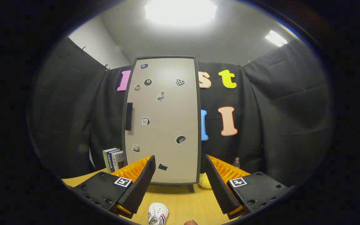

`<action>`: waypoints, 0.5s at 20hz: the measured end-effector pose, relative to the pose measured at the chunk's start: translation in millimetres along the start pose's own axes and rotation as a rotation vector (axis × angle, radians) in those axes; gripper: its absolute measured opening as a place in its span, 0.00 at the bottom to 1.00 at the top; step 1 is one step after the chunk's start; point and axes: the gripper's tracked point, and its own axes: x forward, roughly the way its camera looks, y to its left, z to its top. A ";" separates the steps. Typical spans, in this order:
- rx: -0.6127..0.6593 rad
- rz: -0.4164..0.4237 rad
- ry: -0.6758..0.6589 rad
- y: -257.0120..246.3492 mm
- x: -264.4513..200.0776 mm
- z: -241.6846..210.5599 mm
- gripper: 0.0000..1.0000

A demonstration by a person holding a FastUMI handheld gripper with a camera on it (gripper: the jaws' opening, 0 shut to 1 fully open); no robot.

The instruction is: Open the shoe cabinet door, grab the shoes and put them into the shoe cabinet, then close the shoe cabinet door.

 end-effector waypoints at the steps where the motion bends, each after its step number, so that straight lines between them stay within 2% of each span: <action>1: 0.000 0.001 -0.001 0.3 0.3 0.6 0.97; 10: 0.008 0.020 0.015 13.5 13.8 -0.2 0.97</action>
